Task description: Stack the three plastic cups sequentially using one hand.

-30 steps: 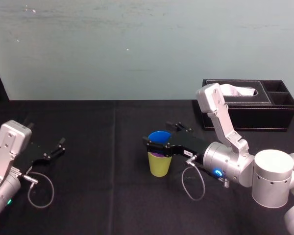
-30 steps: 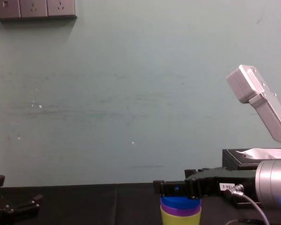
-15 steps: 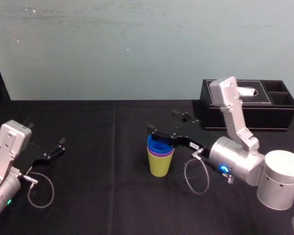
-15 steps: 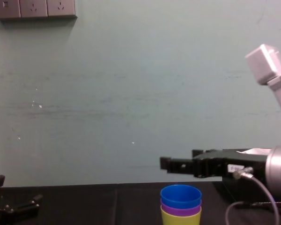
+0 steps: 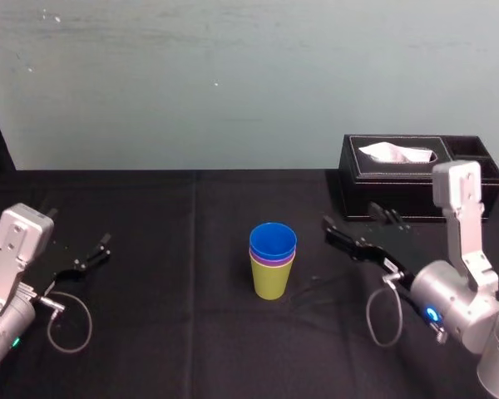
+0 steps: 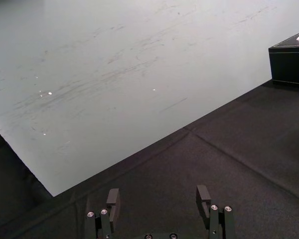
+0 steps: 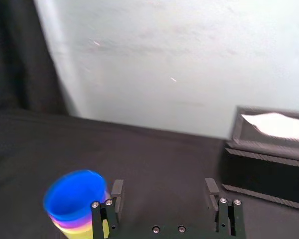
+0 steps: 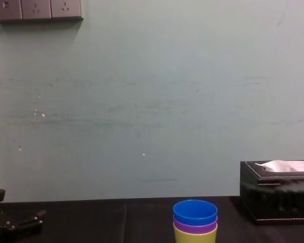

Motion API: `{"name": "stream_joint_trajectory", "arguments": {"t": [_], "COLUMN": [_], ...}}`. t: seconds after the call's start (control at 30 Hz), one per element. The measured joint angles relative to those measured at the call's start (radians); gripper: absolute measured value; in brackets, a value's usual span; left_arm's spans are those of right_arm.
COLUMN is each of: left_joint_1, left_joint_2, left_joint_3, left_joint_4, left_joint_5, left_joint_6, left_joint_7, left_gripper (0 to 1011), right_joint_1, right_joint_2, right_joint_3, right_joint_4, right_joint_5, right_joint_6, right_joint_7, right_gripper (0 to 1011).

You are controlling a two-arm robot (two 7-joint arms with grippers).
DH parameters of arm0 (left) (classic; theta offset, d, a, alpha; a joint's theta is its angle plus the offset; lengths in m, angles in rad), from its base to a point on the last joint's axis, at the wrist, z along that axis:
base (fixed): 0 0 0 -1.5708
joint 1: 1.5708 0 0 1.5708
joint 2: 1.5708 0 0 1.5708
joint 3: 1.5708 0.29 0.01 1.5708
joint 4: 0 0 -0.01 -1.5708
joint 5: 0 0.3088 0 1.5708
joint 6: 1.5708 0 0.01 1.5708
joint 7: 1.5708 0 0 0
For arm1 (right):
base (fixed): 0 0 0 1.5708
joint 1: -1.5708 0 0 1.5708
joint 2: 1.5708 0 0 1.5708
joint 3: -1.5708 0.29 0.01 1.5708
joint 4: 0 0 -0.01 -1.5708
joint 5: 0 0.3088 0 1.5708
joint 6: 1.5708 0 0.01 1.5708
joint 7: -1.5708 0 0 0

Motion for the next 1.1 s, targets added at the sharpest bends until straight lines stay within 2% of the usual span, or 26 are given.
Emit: {"name": "stream_joint_trajectory", "arguments": {"t": [0.27, 0.57, 0.7, 1.1], "left_joint_1": [0.0, 0.0, 0.0, 0.0], "left_joint_2": [0.0, 0.0, 0.0, 0.0], "left_joint_3": [0.0, 0.0, 0.0, 0.0], "left_joint_4": [0.0, 0.0, 0.0, 0.0], "left_joint_5": [0.0, 0.0, 0.0, 0.0], "left_joint_6": [0.0, 0.0, 0.0, 0.0], "left_joint_7": [0.0, 0.0, 0.0, 0.0], "left_gripper": [1000, 1000, 1000, 1000], "right_joint_1": [-0.036, -0.037, -0.035, -0.035], "right_joint_2": [-0.001, -0.02, -0.024, -0.023], "right_joint_3": [0.012, 0.011, 0.008, 0.009], "right_joint_4": [0.033, 0.066, 0.074, 0.073], "right_joint_5": [-0.06, -0.095, -0.099, -0.099], "right_joint_6": [-0.002, -0.003, -0.001, -0.001], "right_joint_7": [-0.035, -0.029, -0.008, -0.01], "right_gripper": [1003, 1003, 1003, 1003]}}
